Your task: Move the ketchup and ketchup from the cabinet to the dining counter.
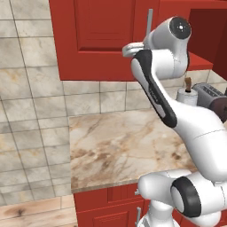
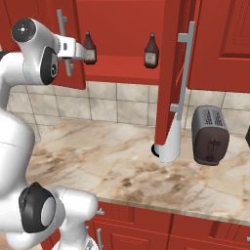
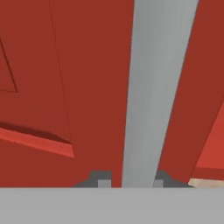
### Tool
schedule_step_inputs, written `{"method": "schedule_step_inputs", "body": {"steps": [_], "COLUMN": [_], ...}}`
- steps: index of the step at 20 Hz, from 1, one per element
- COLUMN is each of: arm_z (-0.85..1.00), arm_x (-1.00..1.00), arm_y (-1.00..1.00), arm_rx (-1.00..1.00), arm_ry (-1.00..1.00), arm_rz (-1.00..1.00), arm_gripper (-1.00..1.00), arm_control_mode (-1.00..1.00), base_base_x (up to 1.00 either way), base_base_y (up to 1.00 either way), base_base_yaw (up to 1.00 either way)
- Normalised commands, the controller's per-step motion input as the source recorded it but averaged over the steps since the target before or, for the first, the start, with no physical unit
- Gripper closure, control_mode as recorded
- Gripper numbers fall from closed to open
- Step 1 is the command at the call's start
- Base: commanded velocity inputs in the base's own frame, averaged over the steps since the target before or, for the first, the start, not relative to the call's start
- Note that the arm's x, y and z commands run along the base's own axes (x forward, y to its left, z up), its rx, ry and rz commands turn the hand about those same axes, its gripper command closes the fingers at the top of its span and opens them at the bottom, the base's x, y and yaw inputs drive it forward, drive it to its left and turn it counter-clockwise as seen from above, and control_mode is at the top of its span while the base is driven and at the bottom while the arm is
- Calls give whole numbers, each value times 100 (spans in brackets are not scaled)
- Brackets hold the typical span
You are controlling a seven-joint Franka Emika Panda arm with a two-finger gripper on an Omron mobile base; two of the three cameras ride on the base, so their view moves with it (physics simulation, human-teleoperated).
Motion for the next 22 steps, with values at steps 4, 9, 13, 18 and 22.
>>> {"method": "schedule_step_inputs", "body": {"steps": [4, 9, 13, 18, 22], "arm_z": [10, 9, 4, 4, 2], "arm_x": [-51, -54, -56, -56, -51], "arm_y": [35, 37, 43, 47, 50], "arm_rx": [0, 0, 0, 0, 0], "arm_ry": [0, 0, -1, -2, 0], "arm_rz": [11, 13, 10, 7, 3], "arm_gripper": [100, 100, 100, 100, 100], "arm_control_mode": [-100, -100, -100, -100, -100], "base_base_x": [0, 0, 0, 0, 0], "base_base_y": [0, 0, 0, 0, 0], "base_base_yaw": [0, 0, 0, 0, 0]}}
